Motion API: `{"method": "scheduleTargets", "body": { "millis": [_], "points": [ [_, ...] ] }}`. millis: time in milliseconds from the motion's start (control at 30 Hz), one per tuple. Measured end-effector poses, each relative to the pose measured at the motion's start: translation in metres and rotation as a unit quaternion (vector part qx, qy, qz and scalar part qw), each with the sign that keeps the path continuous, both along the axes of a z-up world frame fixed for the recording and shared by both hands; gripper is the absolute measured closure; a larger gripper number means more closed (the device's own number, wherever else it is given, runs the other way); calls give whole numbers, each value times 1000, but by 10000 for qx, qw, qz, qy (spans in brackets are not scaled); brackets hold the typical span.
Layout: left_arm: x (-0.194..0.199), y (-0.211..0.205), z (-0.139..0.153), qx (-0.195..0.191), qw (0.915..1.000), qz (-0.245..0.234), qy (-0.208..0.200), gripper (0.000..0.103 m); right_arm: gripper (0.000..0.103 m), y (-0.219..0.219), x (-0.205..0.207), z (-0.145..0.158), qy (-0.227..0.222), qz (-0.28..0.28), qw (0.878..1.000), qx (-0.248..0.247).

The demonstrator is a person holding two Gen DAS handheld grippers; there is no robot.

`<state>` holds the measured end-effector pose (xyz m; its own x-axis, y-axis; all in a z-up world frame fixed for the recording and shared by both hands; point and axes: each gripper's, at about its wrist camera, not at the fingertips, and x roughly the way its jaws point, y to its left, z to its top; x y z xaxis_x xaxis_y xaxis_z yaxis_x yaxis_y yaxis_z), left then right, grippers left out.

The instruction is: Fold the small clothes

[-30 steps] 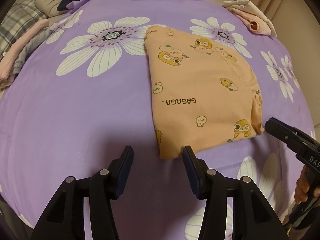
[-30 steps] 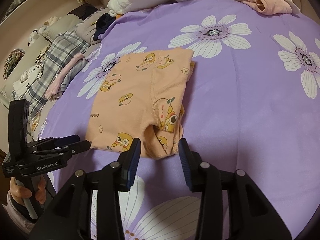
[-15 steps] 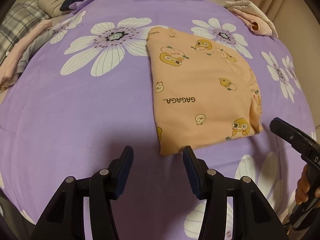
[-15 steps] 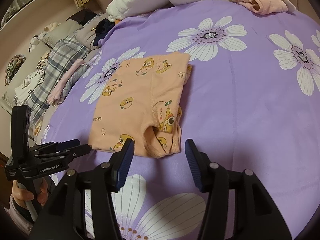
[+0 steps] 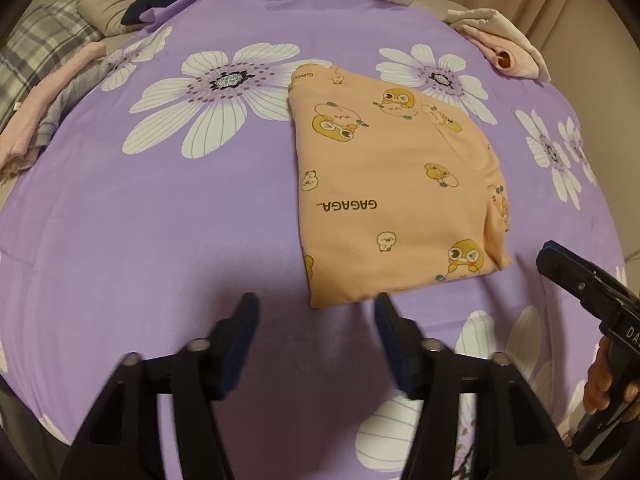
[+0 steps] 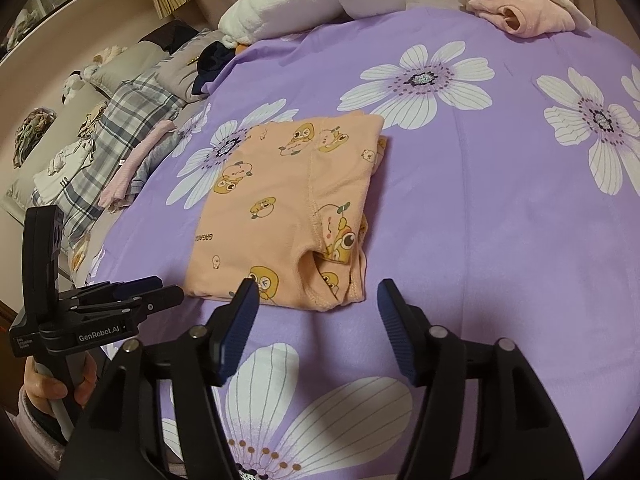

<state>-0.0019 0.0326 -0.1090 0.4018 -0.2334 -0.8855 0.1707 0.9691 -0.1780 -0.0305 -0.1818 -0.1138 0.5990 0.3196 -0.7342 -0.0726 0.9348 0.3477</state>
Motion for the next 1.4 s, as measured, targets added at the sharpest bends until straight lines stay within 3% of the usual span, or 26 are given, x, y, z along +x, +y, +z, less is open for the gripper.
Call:
{"method": "scheduleTargets", "body": {
  "millis": [267,367,500,567,667,733,800,1033,1400],
  "points": [
    [-4,-2,9,-28,9999,24,-155,34,29,0,-5,6,-78,-36,9999,-52],
    [-5,-2,12,35,9998,76,-206,20,26,3,-8,11,-137,-55,9997,-178],
    [-6,-1,21,110,9993,202,-283,15,4,7,-12,21,-315,-92,9989,-342],
    [-7,0,25,137,9992,235,-300,14,1,9,-14,28,-428,-57,9985,-341],
    [-10,0,34,155,9988,267,-377,12,0,12,-16,37,-512,-46,9979,-401],
    [-11,-1,39,274,9983,320,-402,5,0,14,-18,43,-575,-127,9970,-498],
    [-13,-2,47,412,9973,331,-518,5,0,16,-20,49,-655,-175,9960,-589],
    [-22,-4,67,296,9973,227,-633,5,0,27,-27,69,-825,-154,9926,-873],
    [-24,-5,71,391,9964,279,-696,5,0,39,-25,61,-630,-156,9928,-1004]
  ]
}}
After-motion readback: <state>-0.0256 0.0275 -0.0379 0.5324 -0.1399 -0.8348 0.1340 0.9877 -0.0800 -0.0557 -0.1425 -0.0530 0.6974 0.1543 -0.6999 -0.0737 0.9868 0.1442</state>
